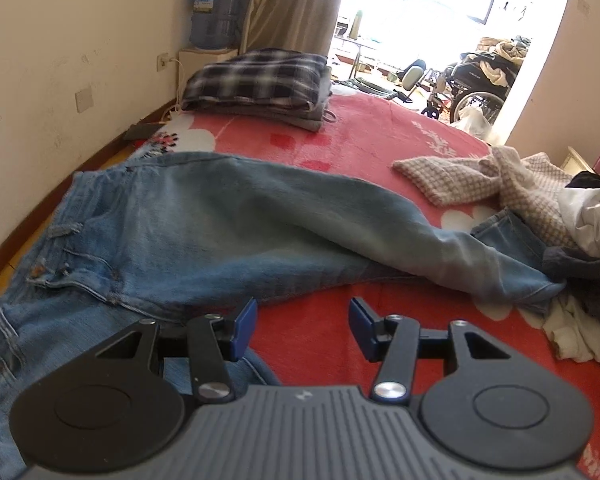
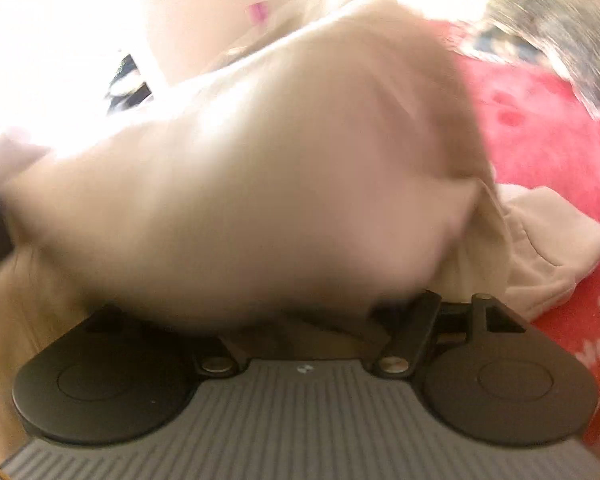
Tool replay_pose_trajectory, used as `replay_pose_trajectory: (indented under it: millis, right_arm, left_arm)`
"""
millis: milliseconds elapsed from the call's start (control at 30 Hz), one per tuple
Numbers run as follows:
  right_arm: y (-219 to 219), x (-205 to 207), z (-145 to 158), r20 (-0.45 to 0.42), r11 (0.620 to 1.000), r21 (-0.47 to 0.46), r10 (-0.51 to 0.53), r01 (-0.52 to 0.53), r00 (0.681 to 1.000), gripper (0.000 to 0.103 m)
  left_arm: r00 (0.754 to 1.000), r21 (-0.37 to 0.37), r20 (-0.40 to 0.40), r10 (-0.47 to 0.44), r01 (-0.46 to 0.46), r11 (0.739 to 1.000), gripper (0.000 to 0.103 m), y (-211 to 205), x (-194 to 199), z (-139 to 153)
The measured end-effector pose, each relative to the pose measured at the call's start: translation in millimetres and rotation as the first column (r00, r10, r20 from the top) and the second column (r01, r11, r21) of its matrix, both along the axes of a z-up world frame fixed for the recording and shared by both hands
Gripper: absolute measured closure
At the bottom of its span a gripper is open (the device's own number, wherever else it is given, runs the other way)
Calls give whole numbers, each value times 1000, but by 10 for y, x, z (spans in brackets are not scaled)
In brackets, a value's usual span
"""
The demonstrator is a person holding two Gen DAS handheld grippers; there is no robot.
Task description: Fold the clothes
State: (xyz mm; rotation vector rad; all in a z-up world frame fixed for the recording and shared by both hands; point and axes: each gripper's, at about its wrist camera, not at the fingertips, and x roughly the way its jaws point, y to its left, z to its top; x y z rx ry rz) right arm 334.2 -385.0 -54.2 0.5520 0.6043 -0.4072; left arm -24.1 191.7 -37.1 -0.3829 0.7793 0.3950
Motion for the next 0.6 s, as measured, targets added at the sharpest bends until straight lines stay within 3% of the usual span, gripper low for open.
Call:
replay_pose_trajectory:
  millis: [100, 300, 467, 600]
  right_arm:
    - [92, -62, 43, 4, 999, -34, -37, 37, 999, 35]
    - [601, -701, 195, -18, 947, -320, -15, 8, 1000, 34]
    - [996, -1246, 465, 20, 887, -456, 94, -75, 995, 33]
    - [1208, -1832, 773, 143, 829, -545, 238, -124, 961, 19]
  left_arm:
    - [1000, -21, 1, 0, 1, 1000, 51, -26, -6, -49]
    - [1000, -41, 1, 5, -5, 999, 51, -22, -36, -56]
    - [997, 19, 83, -1, -1, 1000, 51, 82, -112, 234]
    - [994, 91, 110, 15, -25, 996, 51, 298, -286, 560]
